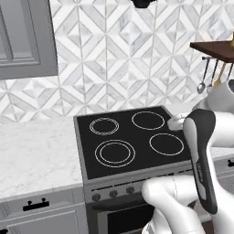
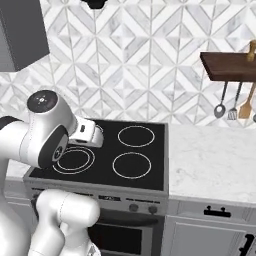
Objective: Navigate to the stove.
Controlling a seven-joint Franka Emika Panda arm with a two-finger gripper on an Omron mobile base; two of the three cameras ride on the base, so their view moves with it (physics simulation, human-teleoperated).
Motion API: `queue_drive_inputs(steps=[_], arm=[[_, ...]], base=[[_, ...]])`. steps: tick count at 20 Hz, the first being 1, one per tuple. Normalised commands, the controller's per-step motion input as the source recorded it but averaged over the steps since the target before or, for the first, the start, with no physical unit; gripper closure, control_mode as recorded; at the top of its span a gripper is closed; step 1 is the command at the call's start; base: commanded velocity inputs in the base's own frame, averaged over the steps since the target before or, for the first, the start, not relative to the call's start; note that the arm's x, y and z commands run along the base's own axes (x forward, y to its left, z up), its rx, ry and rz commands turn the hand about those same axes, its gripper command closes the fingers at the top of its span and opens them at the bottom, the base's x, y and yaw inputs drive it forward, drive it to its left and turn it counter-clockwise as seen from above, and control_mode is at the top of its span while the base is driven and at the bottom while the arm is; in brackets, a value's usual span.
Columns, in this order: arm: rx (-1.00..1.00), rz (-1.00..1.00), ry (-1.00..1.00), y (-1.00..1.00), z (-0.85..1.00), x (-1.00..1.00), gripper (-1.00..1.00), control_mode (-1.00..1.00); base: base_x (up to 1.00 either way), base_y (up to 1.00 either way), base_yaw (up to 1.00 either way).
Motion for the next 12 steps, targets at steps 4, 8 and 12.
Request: queue_drive_inputs(steps=[4, 8, 12], arm=[[0.00, 0.00, 0.00, 0.00, 0.00, 0.00, -1.00, 1.00], [0.00, 0.00, 0.00, 0.00, 0.00, 0.00, -1.00, 1.00], [0.00, 0.00, 0.00, 0.00, 0.00, 0.00, -1.00, 1.00]], base=[[1.00, 0.00, 0.01], [1.00, 0.00, 0.32], [1.00, -0.12, 0.50]])
